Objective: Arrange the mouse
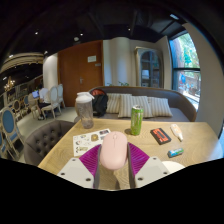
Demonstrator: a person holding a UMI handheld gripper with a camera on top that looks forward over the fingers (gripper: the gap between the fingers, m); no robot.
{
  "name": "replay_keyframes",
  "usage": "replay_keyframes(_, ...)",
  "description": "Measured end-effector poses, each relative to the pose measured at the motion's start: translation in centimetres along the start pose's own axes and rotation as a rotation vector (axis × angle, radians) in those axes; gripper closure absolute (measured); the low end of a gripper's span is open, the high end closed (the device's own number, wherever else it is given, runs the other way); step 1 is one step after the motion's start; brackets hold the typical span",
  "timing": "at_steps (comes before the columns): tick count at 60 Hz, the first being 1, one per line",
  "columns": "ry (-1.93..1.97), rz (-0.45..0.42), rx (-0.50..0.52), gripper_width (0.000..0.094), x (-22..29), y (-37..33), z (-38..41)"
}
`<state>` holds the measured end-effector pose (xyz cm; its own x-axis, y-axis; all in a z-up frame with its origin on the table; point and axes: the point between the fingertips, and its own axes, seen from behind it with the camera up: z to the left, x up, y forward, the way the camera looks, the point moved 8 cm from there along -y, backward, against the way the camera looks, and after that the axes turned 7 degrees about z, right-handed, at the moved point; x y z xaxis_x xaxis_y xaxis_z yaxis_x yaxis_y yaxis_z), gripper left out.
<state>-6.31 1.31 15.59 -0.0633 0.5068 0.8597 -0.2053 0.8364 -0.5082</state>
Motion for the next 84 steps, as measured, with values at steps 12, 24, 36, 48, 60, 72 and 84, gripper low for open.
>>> replay_keyframes(12, -0.022, -0.037, -0.145, 0.0532, 0.1, -7.1, -7.9)
replay_keyframes(24, 0.103, 0.170, -0.195, 0.0532, -7.8, -4.3, -14.3)
replay_keyframes(36, 0.113, 0.287, -0.198, 0.0526, -12.7, -2.0, -15.8)
replay_keyframes(48, 0.164, 0.290, -0.166, 0.0415, -13.6, -1.6, -16.1)
replay_keyframes(60, 0.181, 0.260, -0.143, 0.0095, -13.4, -3.7, -16.4)
replay_keyframes(72, 0.177, 0.169, -0.112, 0.0093, -14.0, -9.9, -16.0)
replay_keyframes(84, 0.186, 0.139, -0.082, 0.0097, -16.8, -15.3, -15.7)
